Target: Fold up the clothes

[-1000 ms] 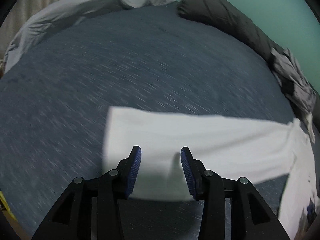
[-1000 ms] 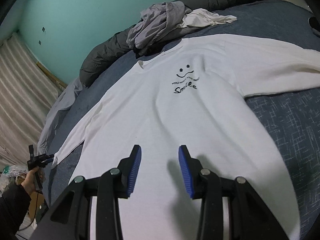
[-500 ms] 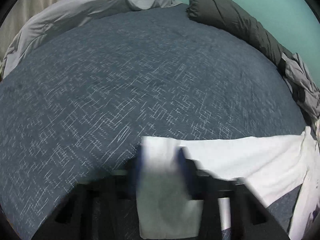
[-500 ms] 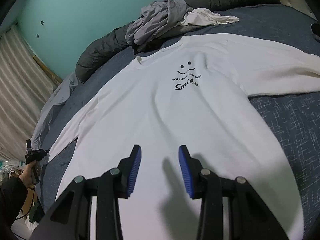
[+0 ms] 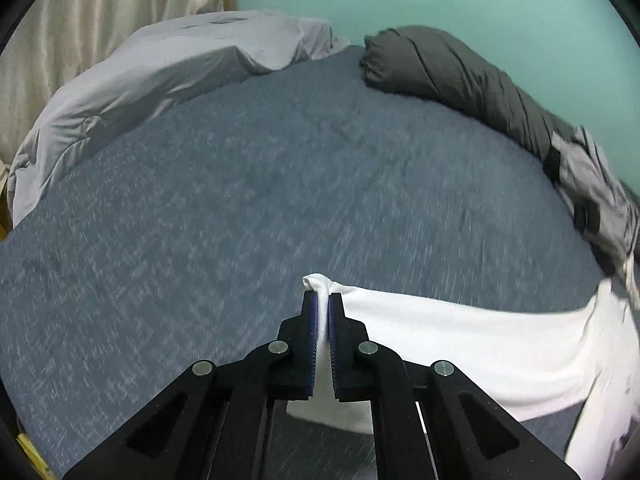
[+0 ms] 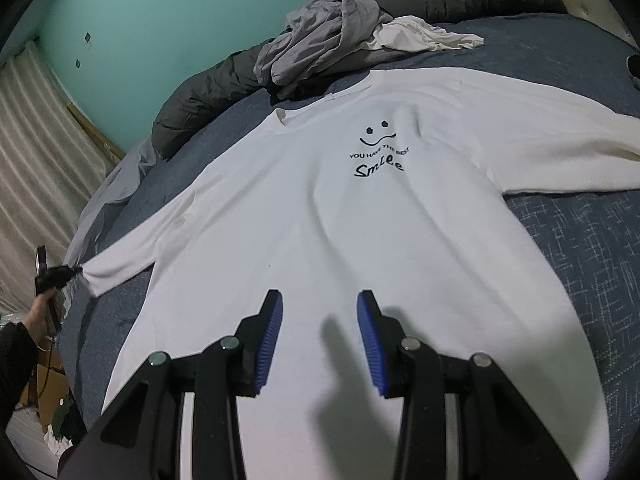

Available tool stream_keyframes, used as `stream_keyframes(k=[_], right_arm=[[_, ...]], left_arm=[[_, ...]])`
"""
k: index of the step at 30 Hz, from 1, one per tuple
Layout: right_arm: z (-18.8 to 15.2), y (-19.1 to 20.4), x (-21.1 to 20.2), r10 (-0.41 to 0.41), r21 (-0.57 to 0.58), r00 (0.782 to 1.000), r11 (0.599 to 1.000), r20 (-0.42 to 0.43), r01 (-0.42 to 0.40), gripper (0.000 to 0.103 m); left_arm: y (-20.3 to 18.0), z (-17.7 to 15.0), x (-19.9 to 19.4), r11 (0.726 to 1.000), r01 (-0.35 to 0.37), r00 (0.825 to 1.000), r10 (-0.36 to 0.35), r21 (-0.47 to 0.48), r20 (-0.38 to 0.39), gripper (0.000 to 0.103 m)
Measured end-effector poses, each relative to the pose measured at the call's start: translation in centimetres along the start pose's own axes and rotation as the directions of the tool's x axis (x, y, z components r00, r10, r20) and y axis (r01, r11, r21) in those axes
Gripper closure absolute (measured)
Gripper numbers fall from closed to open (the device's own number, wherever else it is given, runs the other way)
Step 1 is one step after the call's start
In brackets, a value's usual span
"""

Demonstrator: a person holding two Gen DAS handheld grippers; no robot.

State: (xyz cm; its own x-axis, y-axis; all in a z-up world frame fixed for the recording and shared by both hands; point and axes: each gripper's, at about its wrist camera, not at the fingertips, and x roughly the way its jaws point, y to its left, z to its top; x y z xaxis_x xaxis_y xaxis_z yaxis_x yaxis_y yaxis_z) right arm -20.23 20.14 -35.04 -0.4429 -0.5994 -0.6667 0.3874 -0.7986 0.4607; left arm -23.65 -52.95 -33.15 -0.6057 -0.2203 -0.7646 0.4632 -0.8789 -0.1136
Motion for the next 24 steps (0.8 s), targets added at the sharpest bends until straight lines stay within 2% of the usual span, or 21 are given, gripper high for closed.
stream_keyframes(k=[7, 11, 13, 18, 24], right_arm=[[0.1, -0.3, 0.1, -0.008, 0.004, 1.0, 1.0, -0.005, 0.008, 0.064], [0.0, -0.5, 0.6, -0.014, 0.004, 1.0, 1.0, -0.02, 0.014, 0.064], [-0.1, -0.4, 0.9, -0.017, -0.003, 0.999, 1.0, -0.03, 0.016, 0.064], [0.0, -0.1, 1.1, -0.017, -0.017, 0.999, 1.0, -0.034, 0.016, 0.064], [-0.1, 0.3, 1.4, -0.014, -0.037, 0.999, 0.999, -0.043, 0.013, 0.064]], left_arm=[[0.4, 4.5, 0.6, 0.999, -0.045, 0.999, 0.045, -0.006, 0.017, 0.099], [1.3, 5.6, 3.1, 0.999, -0.046, 0.999, 0.045, -0.03, -0.019, 0.099], [1.2, 5.3, 4.3, 0.998, -0.057, 0.998, 0.056, -0.017, -0.036, 0.099], [3.1, 3.9, 6.1, 0.996, -0.054, 0.995, 0.048, -0.074, -0.083, 0.099], [4.1, 2.2, 7.1, 0.994, -0.047, 0.99, 0.033, -0.1, -0.134, 0.099]])
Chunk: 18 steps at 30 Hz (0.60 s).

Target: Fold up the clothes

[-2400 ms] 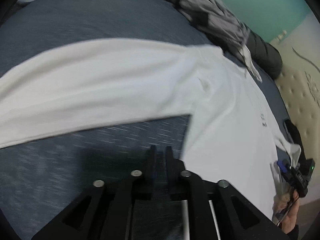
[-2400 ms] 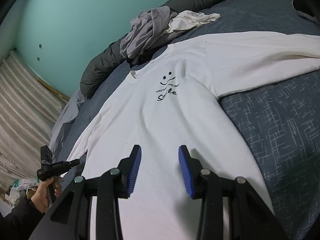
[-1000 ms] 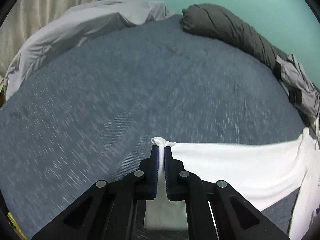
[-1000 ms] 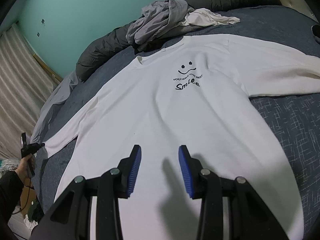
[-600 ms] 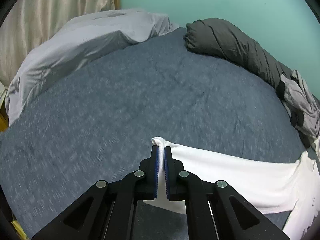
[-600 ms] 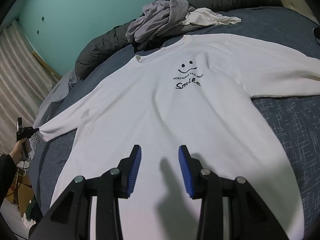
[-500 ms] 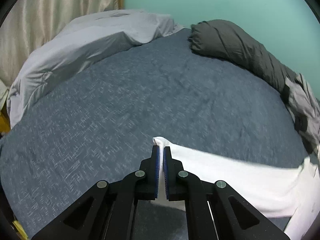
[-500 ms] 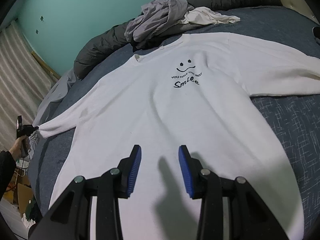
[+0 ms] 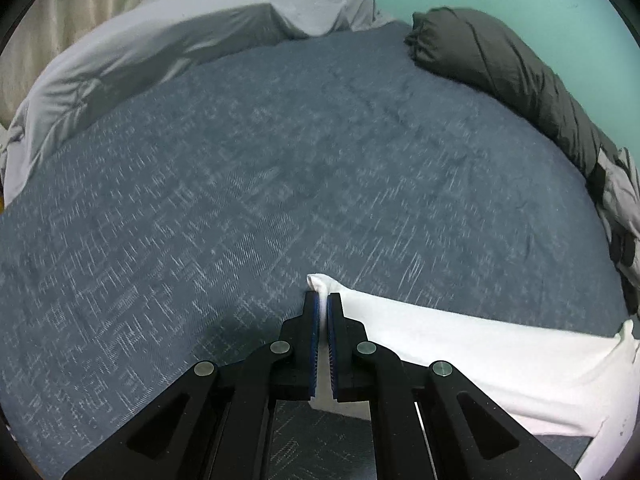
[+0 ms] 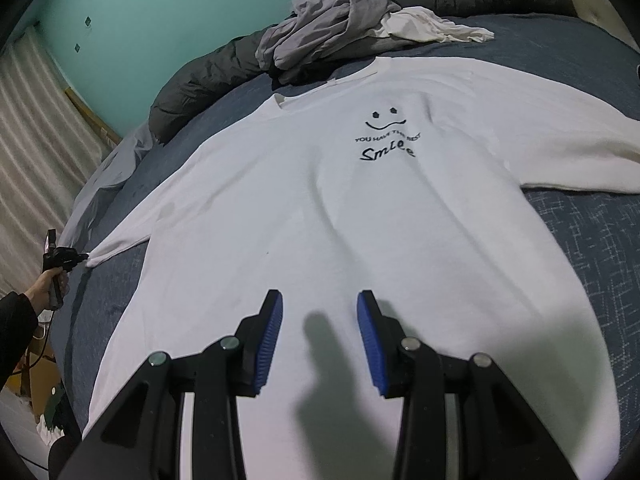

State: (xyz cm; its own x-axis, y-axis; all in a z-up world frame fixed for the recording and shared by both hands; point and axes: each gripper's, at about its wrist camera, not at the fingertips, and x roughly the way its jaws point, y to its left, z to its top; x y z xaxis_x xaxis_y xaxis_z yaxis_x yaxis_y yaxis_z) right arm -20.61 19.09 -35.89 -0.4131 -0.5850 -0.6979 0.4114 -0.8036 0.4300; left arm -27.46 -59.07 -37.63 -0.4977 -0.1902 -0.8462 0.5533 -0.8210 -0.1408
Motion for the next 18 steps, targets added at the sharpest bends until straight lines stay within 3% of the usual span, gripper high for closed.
stream_keyframes(k=[4, 6, 10, 12, 15, 18], right_arm=[[0.0, 0.0, -0.1, 0.007, -0.001, 1.0, 1.0, 0.001, -0.007, 0.064], [0.0, 0.0, -0.3, 0.014, 0.003, 1.0, 1.0, 0.005, -0.014, 0.064], [-0.1, -0.1, -0.7, 0.029, 0.013, 0.999, 0.999, 0.013, -0.029, 0.064], [0.0, 0.0, -1.0, 0.04, 0.015, 0.999, 0.999, 0.022, -0.04, 0.064], [0.2, 0.3, -1.3, 0.052, 0.011, 0.998, 0.999, 0.034, -0.052, 0.064], [0.7, 0.5, -1.4, 0.056, 0.01, 0.997, 0.998, 0.052, -0.056, 0.064]], left_arm=[[-0.1, -1.0, -0.3, 1.0, 0.013, 1.0, -0.013, -0.002, -0.01, 0.096], [0.1, -1.3, -1.1, 1.0, 0.009, 1.0, -0.009, -0.017, -0.009, 0.083], [-0.7, -2.1, -3.9, 0.999, -0.05, 0.998, 0.049, 0.016, 0.042, 0.078], [-2.5, -2.8, -5.2, 0.996, -0.043, 0.997, 0.039, 0.072, 0.06, 0.076], [-7.1, -4.1, -5.9, 0.982, 0.047, 0.998, -0.054, 0.181, 0.032, 0.075], [-14.0, -5.7, -5.5, 0.945, 0.144, 0.989, -0.143, 0.293, -0.025, 0.075]])
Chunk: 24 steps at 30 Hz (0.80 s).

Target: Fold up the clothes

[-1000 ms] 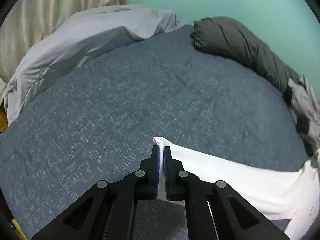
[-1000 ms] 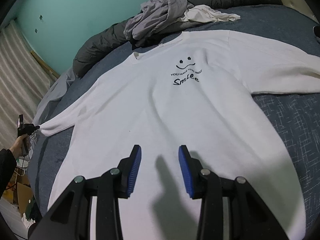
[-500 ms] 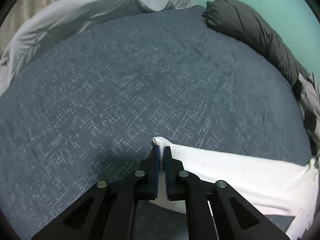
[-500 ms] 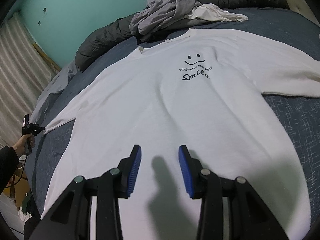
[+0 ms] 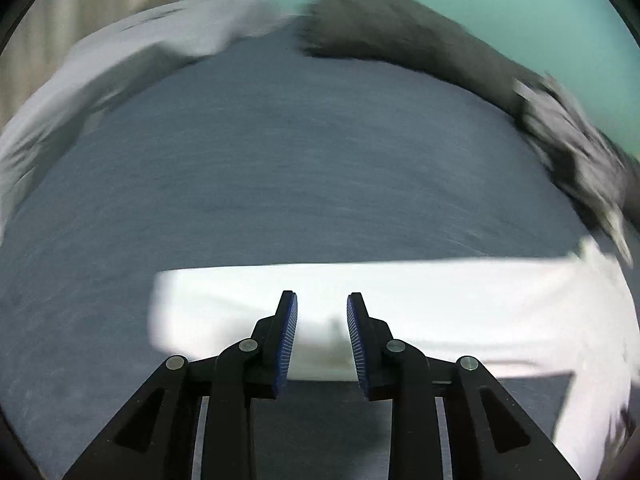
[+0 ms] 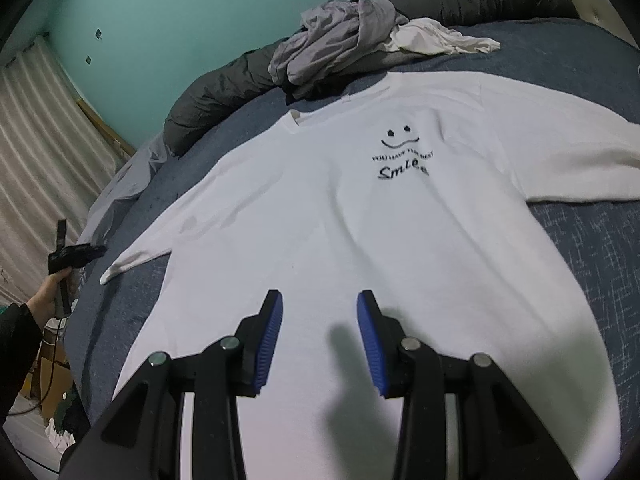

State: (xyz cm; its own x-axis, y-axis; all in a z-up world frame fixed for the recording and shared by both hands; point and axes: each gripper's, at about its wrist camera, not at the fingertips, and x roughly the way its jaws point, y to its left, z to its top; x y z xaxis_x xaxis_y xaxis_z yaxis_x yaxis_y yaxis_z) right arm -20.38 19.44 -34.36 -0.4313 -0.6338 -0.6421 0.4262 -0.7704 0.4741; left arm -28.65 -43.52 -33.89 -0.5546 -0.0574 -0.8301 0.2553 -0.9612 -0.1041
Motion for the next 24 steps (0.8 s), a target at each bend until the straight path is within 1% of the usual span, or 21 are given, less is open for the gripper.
stream_keyframes(k=[3, 5, 7, 8, 11, 14, 16, 18, 24], right_arm=[[0.7, 0.1, 0.2, -0.001, -0.006, 1.0, 1.0, 0.012, 0.001, 0.064], [1.1, 0.1, 0.5, 0.0, -0.011, 1.0, 1.0, 0.012, 0.0, 0.064], [1.2, 0.0, 0.7, 0.02, -0.006, 1.0, 1.0, 0.006, -0.019, 0.064], [1.2, -0.1, 0.7, 0.024, -0.005, 1.0, 1.0, 0.003, -0.024, 0.064], [1.2, -0.4, 0.8, 0.033, -0.002, 0.999, 0.999, -0.011, -0.033, 0.064], [1.4, -0.8, 0.6, 0.045, 0.009, 0.999, 0.999, -0.01, -0.045, 0.064], [1.5, -1.1, 0.4, 0.054, 0.02, 0.999, 0.998, -0.003, -0.053, 0.064], [1.5, -1.4, 0.2, 0.057, 0.029, 0.998, 0.998, 0.001, -0.057, 0.064], [1.6, -1.9, 0.0, 0.064, 0.041, 0.998, 0.997, 0.004, -0.064, 0.064]], left_arm=[[-7.7, 0.4, 2.0, 0.99, 0.096, 0.995, -0.092, 0.106, -0.041, 0.075], [-12.2, 0.8, 3.5, 0.977, 0.133, 0.99, -0.124, 0.167, -0.06, 0.075], [-16.8, 1.2, 5.0, 0.959, 0.17, 0.985, -0.155, 0.226, -0.082, 0.075], [-18.7, 1.4, 5.7, 0.95, 0.185, 0.982, -0.168, 0.251, -0.091, 0.075], [-22.6, 2.4, 7.5, 0.931, 0.21, 0.977, -0.189, 0.299, -0.101, 0.075], [-25.4, 2.9, 8.8, 0.92, 0.216, 0.976, -0.191, 0.328, -0.107, 0.075], [-26.7, 3.3, 9.6, 0.915, 0.217, 0.975, -0.189, 0.34, -0.113, 0.072], [-27.5, 3.4, 10.1, 0.913, 0.205, 0.978, -0.176, 0.352, -0.114, 0.07], [-28.9, 3.5, 12.5, 0.899, 0.202, 0.978, -0.16, 0.389, -0.137, 0.07]])
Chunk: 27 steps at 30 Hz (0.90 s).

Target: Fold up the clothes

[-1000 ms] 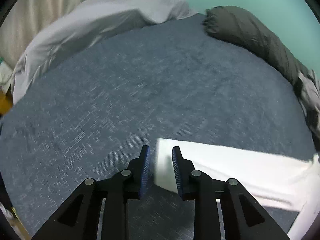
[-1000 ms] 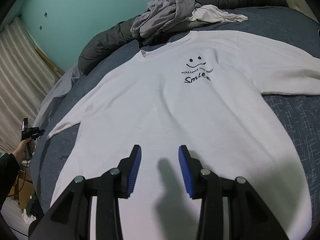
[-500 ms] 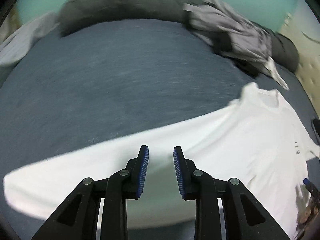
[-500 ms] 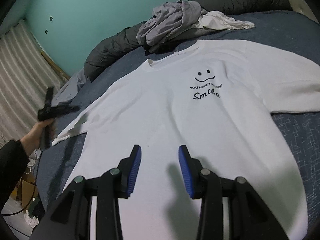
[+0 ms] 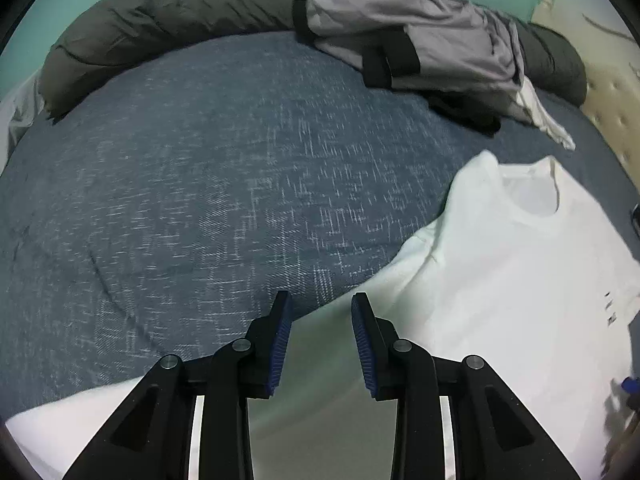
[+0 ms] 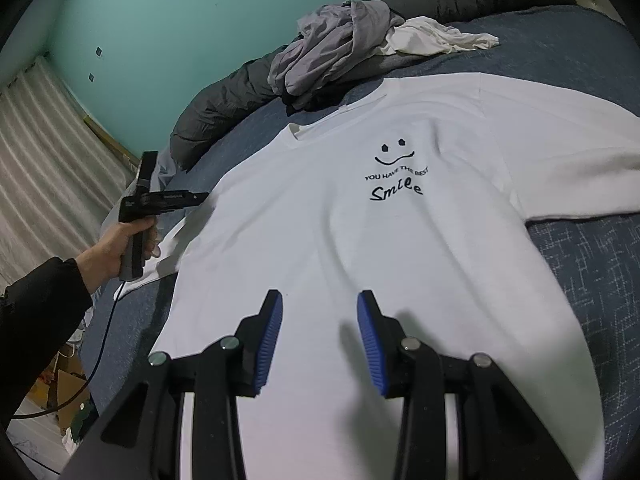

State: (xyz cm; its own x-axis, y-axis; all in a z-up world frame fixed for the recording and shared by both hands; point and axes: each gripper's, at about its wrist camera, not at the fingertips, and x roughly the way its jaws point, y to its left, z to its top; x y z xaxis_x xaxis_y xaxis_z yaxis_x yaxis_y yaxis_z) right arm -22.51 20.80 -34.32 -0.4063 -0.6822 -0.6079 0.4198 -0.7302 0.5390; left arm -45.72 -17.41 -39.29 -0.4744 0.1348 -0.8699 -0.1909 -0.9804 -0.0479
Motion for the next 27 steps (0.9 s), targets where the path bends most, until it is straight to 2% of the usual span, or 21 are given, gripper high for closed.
stream_keyframes(k=[2, 4, 6, 8, 11, 15, 21, 27], right_arm=[[0.0, 0.0, 0.1, 0.002, 0.0, 1.0, 1.0, -0.003, -0.002, 0.064], [-0.1, 0.0, 0.2, 0.004, 0.0, 1.0, 1.0, -0.007, -0.004, 0.064], [-0.2, 0.1, 0.4, 0.005, -0.002, 1.0, 1.0, -0.01, -0.005, 0.064], [-0.2, 0.0, 0.4, 0.006, -0.004, 1.0, 1.0, -0.01, -0.006, 0.064], [-0.2, -0.1, 0.4, 0.005, -0.001, 1.0, 1.0, -0.009, -0.005, 0.064], [-0.3, -0.2, 0.4, 0.006, 0.001, 1.0, 1.0, -0.01, -0.006, 0.064], [-0.5, -0.2, 0.3, 0.007, -0.003, 1.0, 1.0, -0.012, -0.007, 0.064], [-0.5, -0.4, 0.0, 0.011, -0.001, 1.0, 1.0, -0.012, -0.011, 0.064]], left_arm=[[-0.1, -0.2, 0.4, 1.0, 0.005, 1.0, -0.005, 0.008, -0.003, 0.07], [-0.1, -0.3, 0.7, 1.0, 0.019, 1.0, -0.019, 0.005, -0.006, 0.076], [-0.1, -0.5, 1.0, 1.0, 0.023, 1.0, -0.022, 0.009, -0.008, 0.093], [-0.3, -0.6, 1.0, 1.0, 0.028, 1.0, -0.028, 0.015, -0.005, 0.1], [-0.1, -0.6, 0.4, 1.0, 0.028, 0.999, -0.028, 0.012, 0.018, 0.101], [1.0, 0.1, -0.3, 0.998, 0.035, 0.998, -0.032, -0.06, 0.049, 0.101], [2.6, 0.6, 1.1, 0.98, 0.052, 0.999, -0.049, -0.191, 0.02, 0.101], [2.4, 0.4, 1.5, 0.977, 0.015, 1.0, -0.014, -0.211, 0.006, 0.097]])
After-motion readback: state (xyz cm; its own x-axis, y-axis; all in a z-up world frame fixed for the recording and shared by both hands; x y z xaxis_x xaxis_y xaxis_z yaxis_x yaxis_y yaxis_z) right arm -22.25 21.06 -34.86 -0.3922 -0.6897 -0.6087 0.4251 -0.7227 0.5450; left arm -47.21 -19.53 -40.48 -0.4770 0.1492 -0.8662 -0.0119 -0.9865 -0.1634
